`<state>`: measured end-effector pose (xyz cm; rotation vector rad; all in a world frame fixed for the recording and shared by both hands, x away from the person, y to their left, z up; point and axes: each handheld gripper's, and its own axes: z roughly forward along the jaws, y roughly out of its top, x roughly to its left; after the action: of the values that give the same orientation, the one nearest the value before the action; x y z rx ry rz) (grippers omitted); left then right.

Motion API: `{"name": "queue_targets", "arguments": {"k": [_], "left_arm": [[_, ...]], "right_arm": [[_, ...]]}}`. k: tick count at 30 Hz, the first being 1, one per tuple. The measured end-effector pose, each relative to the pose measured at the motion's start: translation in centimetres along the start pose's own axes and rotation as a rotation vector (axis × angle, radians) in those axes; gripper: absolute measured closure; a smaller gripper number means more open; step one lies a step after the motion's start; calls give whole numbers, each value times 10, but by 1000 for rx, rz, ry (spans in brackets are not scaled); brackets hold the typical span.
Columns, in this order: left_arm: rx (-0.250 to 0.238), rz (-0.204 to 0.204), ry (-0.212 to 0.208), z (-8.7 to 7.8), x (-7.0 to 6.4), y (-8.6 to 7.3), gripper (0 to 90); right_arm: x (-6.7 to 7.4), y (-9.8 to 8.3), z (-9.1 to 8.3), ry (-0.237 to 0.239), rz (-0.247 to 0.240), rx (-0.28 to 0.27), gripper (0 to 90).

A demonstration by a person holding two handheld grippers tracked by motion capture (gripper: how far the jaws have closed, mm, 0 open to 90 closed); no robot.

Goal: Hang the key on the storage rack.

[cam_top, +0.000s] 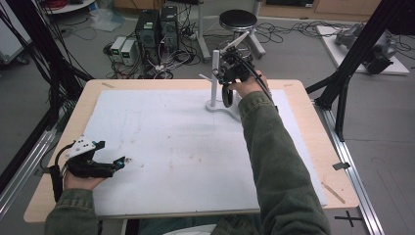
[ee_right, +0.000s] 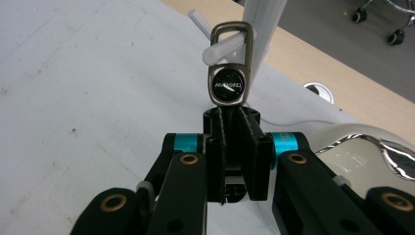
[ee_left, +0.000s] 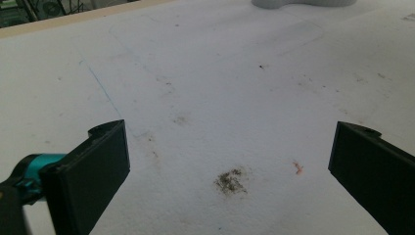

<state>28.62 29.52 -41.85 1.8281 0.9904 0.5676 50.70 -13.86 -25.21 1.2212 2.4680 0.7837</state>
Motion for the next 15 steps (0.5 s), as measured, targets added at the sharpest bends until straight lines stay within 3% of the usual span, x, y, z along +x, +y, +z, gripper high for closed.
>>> {"name": "queue_targets", "arguments": {"k": [9, 15], "left_arm": [[-1, -2, 1, 0, 0, 0, 21], [1, 0, 1, 0, 0, 0, 21]], "right_arm": [[-2, -2, 4, 16, 18, -2, 769], [-3, -4, 0, 15, 25, -3, 624]]}}
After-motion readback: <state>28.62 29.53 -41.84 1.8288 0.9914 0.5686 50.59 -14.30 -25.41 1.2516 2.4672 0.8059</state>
